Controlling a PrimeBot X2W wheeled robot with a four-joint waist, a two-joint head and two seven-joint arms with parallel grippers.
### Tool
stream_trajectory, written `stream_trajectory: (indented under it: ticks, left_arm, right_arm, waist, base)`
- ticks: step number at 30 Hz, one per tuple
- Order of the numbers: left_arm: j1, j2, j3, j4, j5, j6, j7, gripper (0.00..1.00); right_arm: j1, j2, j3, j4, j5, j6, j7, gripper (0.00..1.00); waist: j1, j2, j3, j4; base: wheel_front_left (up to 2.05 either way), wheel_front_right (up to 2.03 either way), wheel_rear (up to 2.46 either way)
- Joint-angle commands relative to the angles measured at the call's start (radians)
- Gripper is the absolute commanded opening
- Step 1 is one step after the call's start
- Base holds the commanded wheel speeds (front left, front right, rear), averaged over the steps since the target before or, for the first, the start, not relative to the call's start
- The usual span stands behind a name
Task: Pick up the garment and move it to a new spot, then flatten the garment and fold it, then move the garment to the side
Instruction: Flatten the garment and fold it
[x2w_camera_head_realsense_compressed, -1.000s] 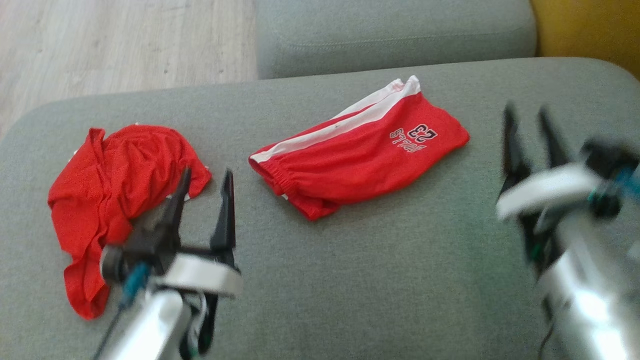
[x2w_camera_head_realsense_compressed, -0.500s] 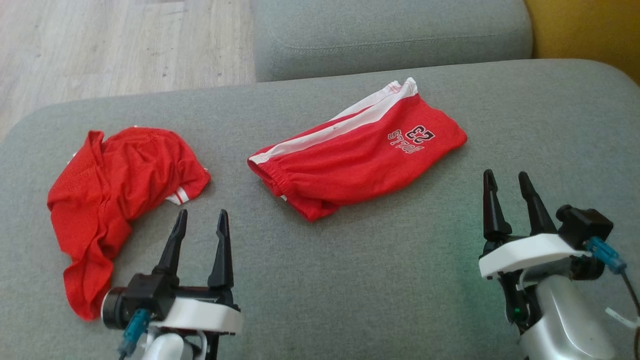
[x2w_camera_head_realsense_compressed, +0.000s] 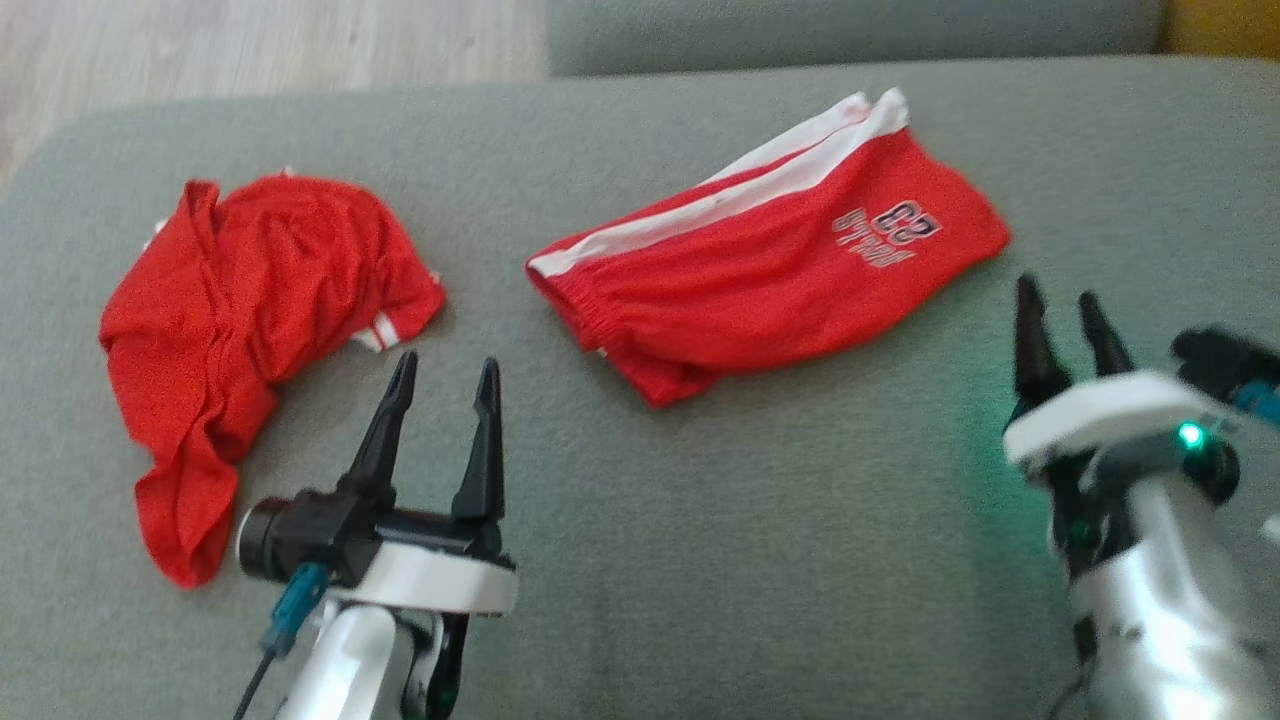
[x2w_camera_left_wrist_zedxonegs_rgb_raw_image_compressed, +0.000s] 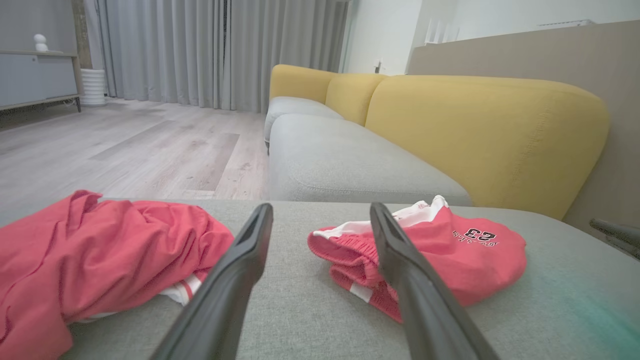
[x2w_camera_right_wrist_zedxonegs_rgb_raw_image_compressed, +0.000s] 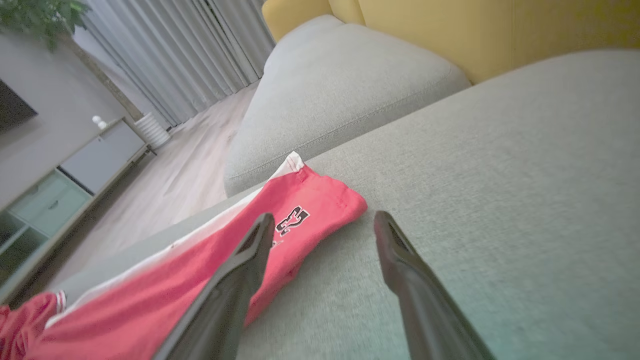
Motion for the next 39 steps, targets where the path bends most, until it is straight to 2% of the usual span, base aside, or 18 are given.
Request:
stream_trajectory:
  ticks: [1, 4, 9, 18, 28, 29, 30, 39]
  left_arm:
    - [-0.06, -0.004, 0.037, -0.02, 0.018, -0.011, -0.01, 1.0]
    - [-0.089, -0.016, 0.027, -0.008, 0.026, -0.027, -0.01, 1.0]
    - [-0.125, -0.027, 0.013, 0.006, 0.028, -0.041, -0.01, 1.0]
    - [-0.158, -0.031, -0.011, 0.0, 0.003, -0.037, -0.01, 1.0]
    - [-0.184, -0.032, -0.059, -0.023, -0.04, -0.009, -0.01, 1.0]
    - [-0.186, -0.032, -0.062, -0.025, -0.043, -0.007, -0.01, 1.0]
    - [-0.189, -0.032, -0.065, -0.026, -0.046, -0.005, -0.01, 1.0]
    - [-0.2, -0.032, -0.07, -0.023, -0.066, 0.005, -0.01, 1.0]
  right_arm:
    - [-0.098, 0.005, -0.011, 0.013, 0.063, 0.007, 0.036, 1.0]
    - [-0.191, 0.005, -0.082, 0.131, 0.14, 0.007, 0.105, 1.0]
    - [-0.337, 0.005, -0.176, 0.336, 0.165, 0.007, 0.182, 1.0]
    - [-0.51, -0.034, -0.309, 0.627, -0.01, 0.007, 0.21, 1.0]
    - [-0.618, -0.084, -0.361, 0.737, -0.166, 0.007, 0.216, 1.0]
    - [-0.625, -0.087, -0.365, 0.741, -0.18, 0.007, 0.22, 0.71]
    - [-0.633, -0.09, -0.366, 0.743, -0.194, 0.007, 0.222, 0.0]
    - [-0.68, -0.103, -0.381, 0.74, -0.234, 0.007, 0.182, 0.0]
  waist:
    - [-0.0002, 0.0, 0.069, 0.051]
    - [-0.0002, 0.0, 0.109, 0.088]
    - [-0.0002, 0.0, 0.148, 0.146]
    - [-0.0002, 0.0, 0.183, 0.224]
    - [-0.0002, 0.0, 0.233, 0.269]
    - [-0.0002, 0.0, 0.237, 0.271]
    - [-0.0002, 0.0, 0.241, 0.272]
    - [-0.0002, 0.0, 0.247, 0.258]
  base:
    - [0.0, 0.0, 0.0]
    - [0.0, 0.0, 0.0]
    - [0.0, 0.0, 0.0]
    - [0.0, 0.0, 0.0]
    - [0.0, 0.0, 0.0]
    - [0.0, 0.0, 0.0]
    - [0.0, 0.0, 0.0]
    - [0.0, 0.0, 0.0]
